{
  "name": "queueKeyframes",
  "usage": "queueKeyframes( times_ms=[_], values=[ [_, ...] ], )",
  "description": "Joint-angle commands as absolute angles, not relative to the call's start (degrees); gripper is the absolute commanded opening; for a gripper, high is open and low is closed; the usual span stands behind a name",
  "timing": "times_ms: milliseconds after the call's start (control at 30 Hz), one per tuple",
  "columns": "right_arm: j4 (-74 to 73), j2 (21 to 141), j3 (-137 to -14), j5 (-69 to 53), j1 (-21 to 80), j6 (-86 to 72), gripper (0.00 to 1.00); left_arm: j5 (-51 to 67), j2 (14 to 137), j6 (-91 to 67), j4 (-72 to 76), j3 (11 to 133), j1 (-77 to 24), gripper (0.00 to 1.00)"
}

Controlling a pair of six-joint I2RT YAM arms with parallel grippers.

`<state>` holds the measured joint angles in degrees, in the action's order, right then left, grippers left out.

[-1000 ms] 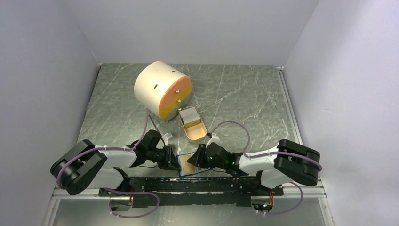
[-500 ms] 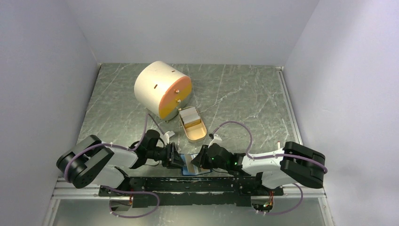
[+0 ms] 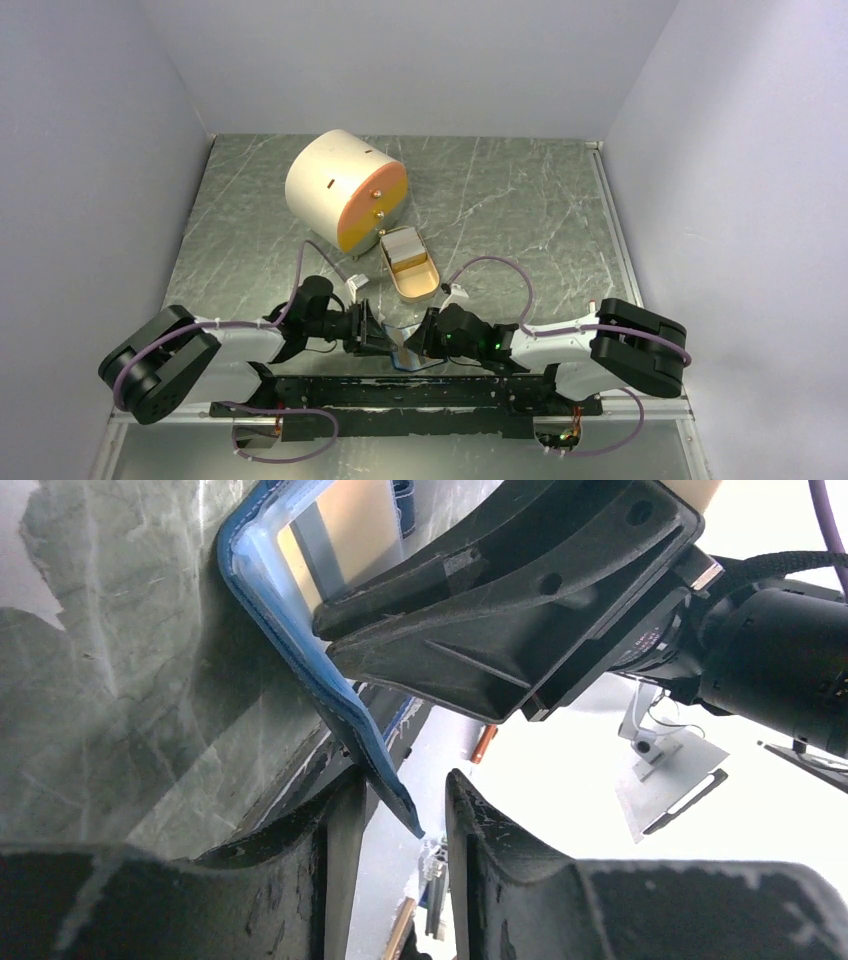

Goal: Put the credit cards into the card holder
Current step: Insert the credit card into the card holder, then close the card holder at the center of the board.

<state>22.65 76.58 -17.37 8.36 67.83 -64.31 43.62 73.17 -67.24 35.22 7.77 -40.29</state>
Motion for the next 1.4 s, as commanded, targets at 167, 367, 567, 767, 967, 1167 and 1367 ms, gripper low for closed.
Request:
queueKeyframes(
  times_ms=[167,367,567,767,967,1167,1367],
  values=[
    [11.40,73.10,-23.26,11.23,68.20,-60.25,0.29,39.73,69.67,-62.50,25.36,10.92,-40.50,0.40],
    [-6.24,65.90,-27.36,18.33,68.23,-59.89,0.39,40.15,70.55,-61.94,24.91,11.94,-40.57,0.39],
    [-16.08,65.48,-30.64,21.62,68.32,-59.96,0.40,40.43,70.68,-61.95,25.12,12.25,-40.53,0.39],
    [-21.77,66.09,-31.94,24.08,68.37,-60.88,0.43,39.83,70.44,-60.99,22.75,13.13,-40.55,0.36],
    [-11.47,59.58,-24.52,21.53,68.22,-70.31,0.53,37.87,70.51,-59.18,17.82,15.52,-40.56,0.33],
    [-12.63,60.17,-23.45,23.32,68.19,-73.36,0.59,35.84,70.80,-56.62,12.25,18.08,-40.48,0.32],
    [-7.66,59.32,-20.08,22.78,68.09,-76.00,0.59,34.64,71.08,-55.98,10.08,19.18,-40.57,0.24]
  ],
)
